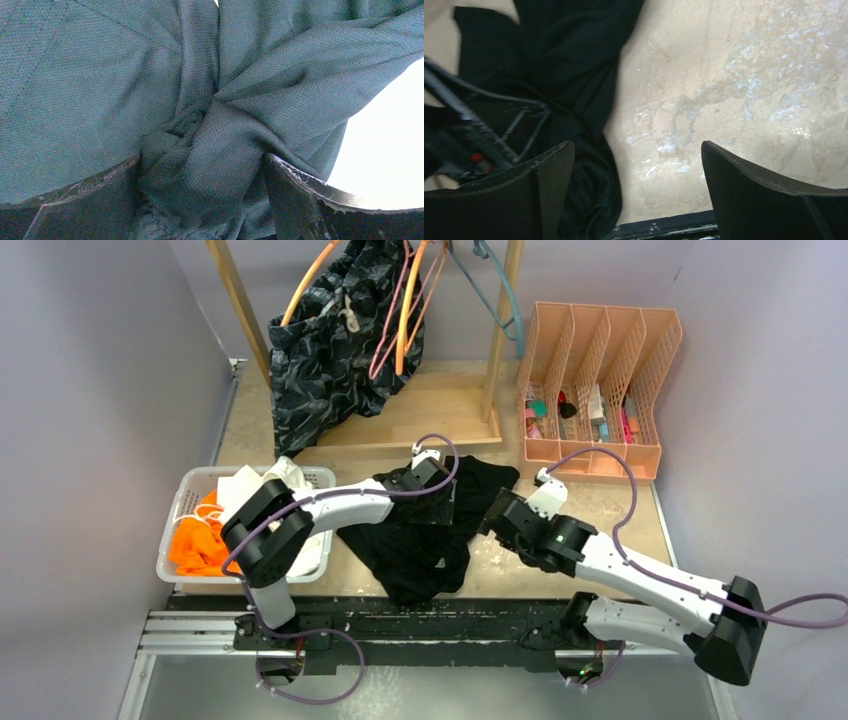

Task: Remove the shorts from the hanger
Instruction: Pick up the shorts at the center of the board.

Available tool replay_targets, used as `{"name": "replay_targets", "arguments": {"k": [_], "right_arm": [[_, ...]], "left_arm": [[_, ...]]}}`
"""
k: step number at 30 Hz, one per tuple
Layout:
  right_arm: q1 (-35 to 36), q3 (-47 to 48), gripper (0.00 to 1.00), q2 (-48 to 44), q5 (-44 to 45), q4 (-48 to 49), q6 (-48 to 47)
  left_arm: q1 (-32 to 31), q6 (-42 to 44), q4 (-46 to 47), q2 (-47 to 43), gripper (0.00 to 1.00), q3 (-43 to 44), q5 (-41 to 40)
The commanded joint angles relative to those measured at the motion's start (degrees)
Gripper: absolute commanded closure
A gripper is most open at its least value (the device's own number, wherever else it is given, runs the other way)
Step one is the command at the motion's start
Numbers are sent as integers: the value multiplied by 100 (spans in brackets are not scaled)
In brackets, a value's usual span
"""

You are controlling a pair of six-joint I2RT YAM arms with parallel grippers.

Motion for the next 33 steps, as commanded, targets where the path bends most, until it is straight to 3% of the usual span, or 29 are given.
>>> {"name": "replay_targets", "arguments": {"k": [1,6,10,13,21,22,25,33], "right_arm": [[-10,-200,3,-554,295,357,70],[-7,-499,4,-994,264,537,77],[-8,-426,5,-1187,544,-83,731],[-8,-435,6,-1292,729,-104,699],[-6,-214,8,-1304,1047,-471,1023],[-8,-170,8,-1297,1065,-526,1035],[-8,-7,8,-1287,1098,-581,946],[-10,77,8,-1231,1077,-608,774]], "left_arm": [[-57,292,-219,466,15,168,936],[-314,84,-607,959,14,72,634],[-642,-95,-1524,1207,14,286,-449],[-659,-192,-1197,1225,24,39,-382],[-769,55,-1800,1468,58,639,-617],[-763,48,-1847,1421,65,692,-756],[-770,-36,-2026,1166,100,845,-1308],[-760,322,-2063,-313,100,1515,-1758]]}}
